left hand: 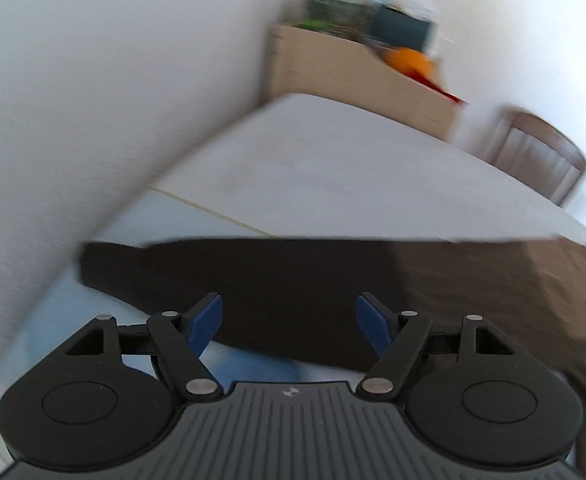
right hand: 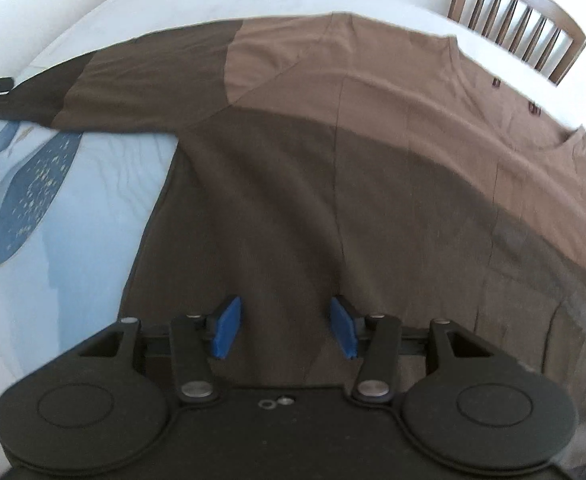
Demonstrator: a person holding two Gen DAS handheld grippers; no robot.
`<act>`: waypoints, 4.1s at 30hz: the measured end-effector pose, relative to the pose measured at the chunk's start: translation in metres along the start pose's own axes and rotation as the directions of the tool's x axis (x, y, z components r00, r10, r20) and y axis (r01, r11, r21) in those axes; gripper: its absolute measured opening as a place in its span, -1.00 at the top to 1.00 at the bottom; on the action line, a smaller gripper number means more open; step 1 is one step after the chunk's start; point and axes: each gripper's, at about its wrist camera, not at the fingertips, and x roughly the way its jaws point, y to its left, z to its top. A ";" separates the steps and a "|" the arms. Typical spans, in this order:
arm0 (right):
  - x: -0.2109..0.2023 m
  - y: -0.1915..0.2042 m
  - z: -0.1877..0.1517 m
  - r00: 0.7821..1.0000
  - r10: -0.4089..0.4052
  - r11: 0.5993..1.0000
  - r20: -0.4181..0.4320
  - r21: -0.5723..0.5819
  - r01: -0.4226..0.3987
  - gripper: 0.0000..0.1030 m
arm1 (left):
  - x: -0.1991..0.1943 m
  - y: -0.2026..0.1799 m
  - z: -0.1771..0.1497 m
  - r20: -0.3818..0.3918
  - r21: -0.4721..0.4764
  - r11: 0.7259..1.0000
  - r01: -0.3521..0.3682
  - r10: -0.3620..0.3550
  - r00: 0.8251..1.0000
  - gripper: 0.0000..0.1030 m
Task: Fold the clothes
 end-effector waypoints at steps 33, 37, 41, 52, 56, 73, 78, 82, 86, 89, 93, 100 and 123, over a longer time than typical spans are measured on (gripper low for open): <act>-0.103 -0.235 -0.180 0.988 0.085 0.995 0.131 -0.058 -0.078 -1.00 | -0.117 -0.277 -0.253 -0.432 0.121 0.987 0.104 -0.042 0.901 -0.44; -0.106 -0.236 -0.196 0.989 0.094 0.994 0.112 -0.070 -0.086 -1.00 | -0.118 -0.289 -0.249 -0.433 0.136 0.984 0.118 -0.049 0.900 0.04; -0.104 -0.239 -0.212 0.993 0.075 0.995 0.087 -0.066 -0.069 -1.00 | -0.115 -0.302 -0.250 -0.438 0.167 0.978 0.125 -0.040 0.898 0.49; -0.110 -0.206 -0.262 0.987 0.162 0.971 0.019 -0.182 -0.155 -1.00 | -0.117 -0.286 -0.250 -0.432 0.273 0.962 0.020 0.105 0.896 0.97; -0.104 -0.181 -0.270 0.971 0.236 0.944 -0.026 -0.232 -0.235 -1.00 | -0.119 -0.262 -0.248 -0.437 0.287 0.957 -0.040 0.168 0.884 0.97; -0.105 -0.175 -0.253 0.932 0.354 0.897 -0.074 -0.256 -0.361 -1.00 | -0.124 -0.247 -0.225 -0.464 0.313 0.950 0.015 0.139 0.875 0.77; -0.115 -0.189 -0.248 0.950 0.310 0.912 -0.033 -0.273 -0.307 -1.00 | -0.132 -0.276 -0.207 -0.412 0.362 0.927 0.097 0.065 0.909 -0.11; -0.113 -0.170 -0.258 0.950 0.308 0.914 -0.043 -0.264 -0.308 -1.00 | -0.124 -0.296 -0.198 -0.382 0.389 0.902 0.188 -0.028 0.924 -0.44; -0.116 -0.142 -0.275 0.965 0.262 0.936 -0.025 -0.238 -0.260 -1.00 | -0.104 -0.308 -0.202 -0.414 0.440 0.849 0.294 -0.099 0.905 -0.44; -0.116 -0.122 -0.285 0.986 0.168 0.967 -0.017 -0.193 -0.168 -1.00 | -0.087 -0.305 -0.207 -0.434 0.475 0.810 0.344 -0.124 0.892 -0.44; -0.111 -0.096 -0.297 0.999 0.039 0.989 -0.003 -0.144 -0.039 -1.00 | -0.083 -0.290 -0.214 -0.456 0.492 0.777 0.394 -0.155 0.876 -0.44; -0.113 -0.083 -0.316 0.998 -0.060 0.998 0.029 -0.030 0.061 -1.00 | -0.089 -0.269 -0.229 -0.471 0.549 0.714 0.435 -0.165 0.867 -0.44; -0.185 -0.350 -0.329 0.903 -0.421 0.882 0.083 0.270 0.386 -1.00 | -0.092 -0.377 -0.215 -0.379 0.483 0.802 0.351 -0.169 0.910 -0.49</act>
